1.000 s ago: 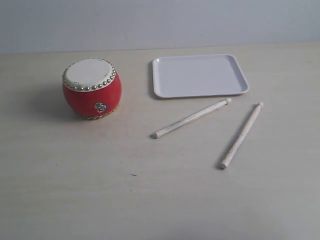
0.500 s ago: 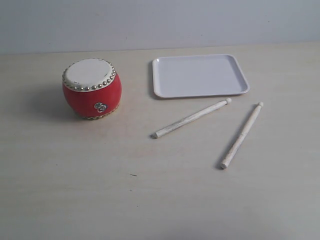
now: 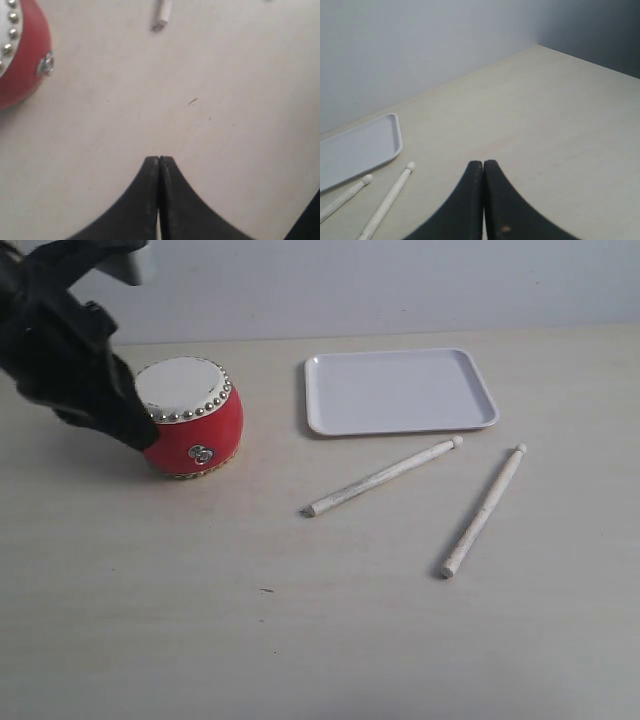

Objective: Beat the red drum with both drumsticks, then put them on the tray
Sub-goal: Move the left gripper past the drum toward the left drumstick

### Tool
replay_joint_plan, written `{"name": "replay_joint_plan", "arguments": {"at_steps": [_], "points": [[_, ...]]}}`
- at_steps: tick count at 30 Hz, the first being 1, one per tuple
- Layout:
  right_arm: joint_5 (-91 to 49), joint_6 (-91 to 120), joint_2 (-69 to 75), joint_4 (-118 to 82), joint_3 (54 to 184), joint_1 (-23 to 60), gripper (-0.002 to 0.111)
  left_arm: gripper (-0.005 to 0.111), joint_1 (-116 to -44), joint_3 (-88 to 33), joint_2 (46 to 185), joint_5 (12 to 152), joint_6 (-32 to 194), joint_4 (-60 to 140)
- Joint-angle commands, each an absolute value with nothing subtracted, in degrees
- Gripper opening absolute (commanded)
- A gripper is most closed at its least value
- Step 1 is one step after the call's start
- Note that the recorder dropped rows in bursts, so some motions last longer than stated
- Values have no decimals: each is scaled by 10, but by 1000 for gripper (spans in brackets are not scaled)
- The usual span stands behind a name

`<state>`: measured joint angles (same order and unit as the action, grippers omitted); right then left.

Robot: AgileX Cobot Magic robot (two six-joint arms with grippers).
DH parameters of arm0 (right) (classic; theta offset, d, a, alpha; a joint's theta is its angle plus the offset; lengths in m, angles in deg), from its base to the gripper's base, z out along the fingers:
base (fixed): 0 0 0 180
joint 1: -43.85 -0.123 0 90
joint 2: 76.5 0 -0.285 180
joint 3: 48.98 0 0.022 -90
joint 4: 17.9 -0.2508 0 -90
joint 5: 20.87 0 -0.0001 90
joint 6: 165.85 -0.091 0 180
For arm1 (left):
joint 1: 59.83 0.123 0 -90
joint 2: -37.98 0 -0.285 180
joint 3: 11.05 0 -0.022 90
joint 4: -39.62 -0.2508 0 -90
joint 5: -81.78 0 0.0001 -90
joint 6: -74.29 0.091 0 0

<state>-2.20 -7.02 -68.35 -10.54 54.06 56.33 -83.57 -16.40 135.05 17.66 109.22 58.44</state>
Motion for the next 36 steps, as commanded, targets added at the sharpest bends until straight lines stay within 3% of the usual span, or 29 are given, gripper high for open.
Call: {"name": "replay_joint_plan", "arguments": {"at_steps": [1, 7, 11, 25, 36], "points": [[-30, -69, -687, -102, 538, 565, 0, 0, -871, -27, 1466, 118, 1075, 578], [-30, -69, -687, -102, 538, 565, 0, 0, -908, 144, 1610, 118, 1039, 552], [-30, -69, -687, -102, 538, 565, 0, 6, -912, 194, 1669, 118, 1027, 553], [-30, -69, -687, -102, 538, 565, 0, 51, -961, 197, 1720, 130, 1027, 573], [-30, -69, -687, -102, 538, 565, 0, 53, -989, 197, 1794, 166, 995, 544]]}}
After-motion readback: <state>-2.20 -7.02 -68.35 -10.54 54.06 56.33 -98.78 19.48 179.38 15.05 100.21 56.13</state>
